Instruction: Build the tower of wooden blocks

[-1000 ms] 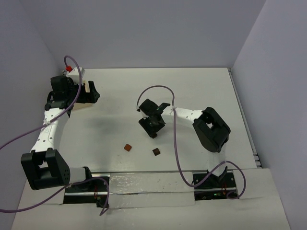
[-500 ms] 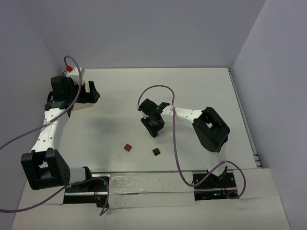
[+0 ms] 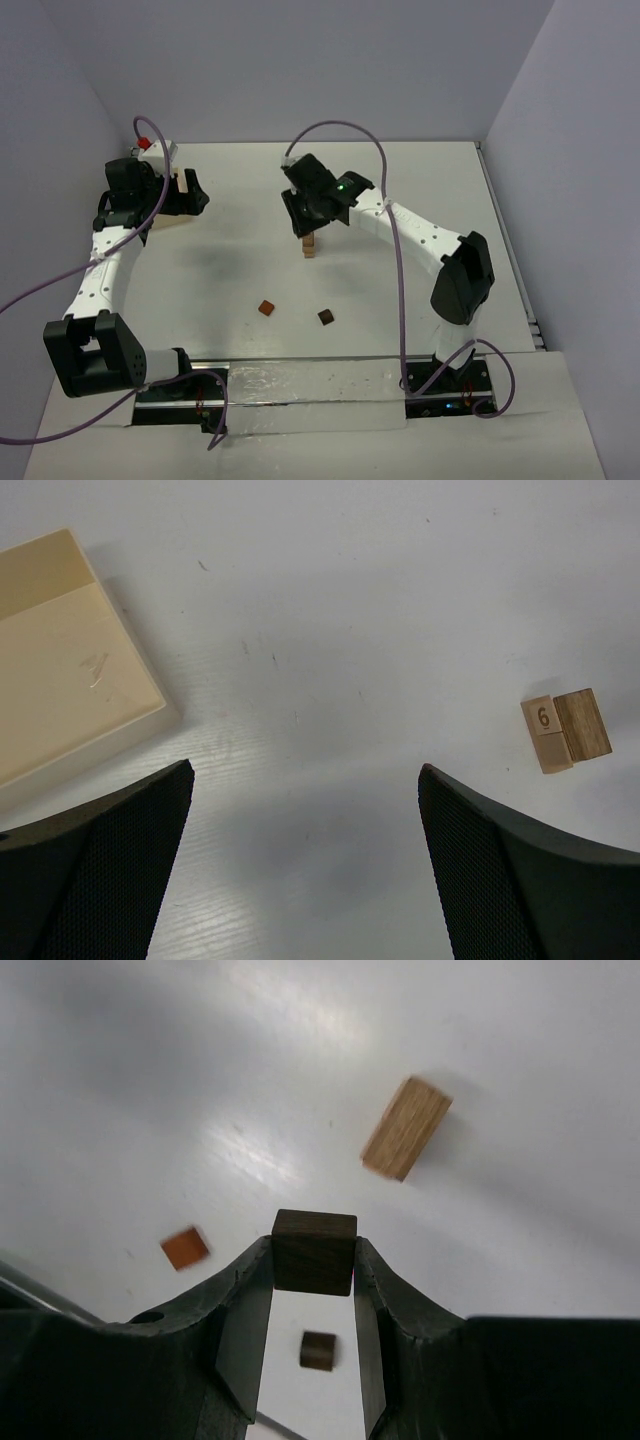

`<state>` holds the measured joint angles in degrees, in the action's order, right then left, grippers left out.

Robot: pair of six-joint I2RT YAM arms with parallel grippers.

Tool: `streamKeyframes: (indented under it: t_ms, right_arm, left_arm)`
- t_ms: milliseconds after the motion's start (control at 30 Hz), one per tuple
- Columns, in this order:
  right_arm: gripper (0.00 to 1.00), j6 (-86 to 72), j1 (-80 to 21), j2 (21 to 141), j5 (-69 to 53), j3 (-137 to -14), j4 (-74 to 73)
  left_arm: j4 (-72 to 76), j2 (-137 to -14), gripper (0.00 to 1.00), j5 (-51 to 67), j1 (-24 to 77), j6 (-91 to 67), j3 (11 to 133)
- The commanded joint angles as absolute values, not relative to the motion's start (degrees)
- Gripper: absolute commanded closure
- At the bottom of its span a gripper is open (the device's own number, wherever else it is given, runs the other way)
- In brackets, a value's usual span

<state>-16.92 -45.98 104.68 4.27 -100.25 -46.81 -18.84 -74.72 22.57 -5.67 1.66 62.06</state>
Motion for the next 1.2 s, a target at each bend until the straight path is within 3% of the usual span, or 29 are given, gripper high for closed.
streamKeyframes:
  t_ms: [0, 300, 1167]
  right_arm:
    - [1.0, -24.96, -45.18, 106.27, 15.16, -107.1, -51.74]
    - [1.0, -28.35, -43.46, 114.15, 12.02, -115.83, -54.49]
    - [1.0, -30.48, -39.77, 121.54, 5.23, -112.75, -54.84]
  left_arm:
    - [-15.62, -72.88, 0.01, 23.16, -5.54, 0.59, 62.53]
    - [-14.74, -72.96, 0.01, 22.76, -5.54, 0.53, 62.31]
    - [-16.54, -74.88, 0.01, 22.24, -5.54, -1.65, 64.16]
